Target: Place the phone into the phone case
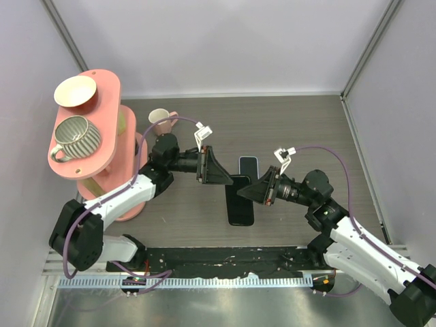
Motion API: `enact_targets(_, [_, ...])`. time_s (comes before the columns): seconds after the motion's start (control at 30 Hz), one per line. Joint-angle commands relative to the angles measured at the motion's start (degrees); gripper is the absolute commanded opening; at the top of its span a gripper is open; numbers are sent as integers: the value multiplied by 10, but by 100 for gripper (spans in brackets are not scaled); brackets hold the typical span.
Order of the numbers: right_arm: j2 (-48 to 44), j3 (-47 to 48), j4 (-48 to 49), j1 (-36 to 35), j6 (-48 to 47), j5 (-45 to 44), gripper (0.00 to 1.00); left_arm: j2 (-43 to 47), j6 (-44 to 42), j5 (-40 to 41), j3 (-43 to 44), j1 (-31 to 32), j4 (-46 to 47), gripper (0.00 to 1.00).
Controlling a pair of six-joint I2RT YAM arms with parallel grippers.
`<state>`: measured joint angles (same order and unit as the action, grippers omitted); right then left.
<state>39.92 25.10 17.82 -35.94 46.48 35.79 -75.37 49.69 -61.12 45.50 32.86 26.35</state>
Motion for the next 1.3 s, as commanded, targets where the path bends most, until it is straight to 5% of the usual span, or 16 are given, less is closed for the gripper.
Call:
enact_targets(0.0, [-11, 17, 83, -4, 17, -15, 4, -15, 69, -1, -15, -4, 100, 38])
enact_targets(0.03, [-10, 16, 83, -4, 18, -19, 5, -15, 77, 2, -18, -4, 110, 18])
enact_targets(0.07, [-10, 16, 85, -4, 18, -22, 6, -14, 87, 6, -21, -4, 116, 10])
enact_targets(0.13, [-6, 17, 88, -4, 19, -27, 8, -8, 87, 13, -24, -4, 121, 0])
enact_targets(0.2, [0, 20, 88, -4, 19, -25, 8, -3, 85, 14, -22, -4, 114, 1])
enact_targets(0.33, [0, 25, 89, -3, 21, -32, 7, 4, 59, 4, -12, -4, 69, 48])
enact_targets(0.43, [-8, 37, 71, -4, 15, -61, 6, 21, 54, 6, -34, -4, 67, 60])
enact_targets(0.87, [37, 17, 241, -4, 97, -100, 6, 20, 109, 39, -79, 33, 149, 62])
enact_targets(0.97, [45, 17, 245, -4, 103, -90, 7, 1, 169, 35, -88, 34, 242, 57])
enact_targets(1.13, [36, 17, 217, -4, 98, -96, 16, -28, 217, 14, -85, 34, 309, 27])
enact_targets(1.27, [24, 42, 131, -4, 50, -119, 41, -33, 230, 3, -94, 34, 336, 7])
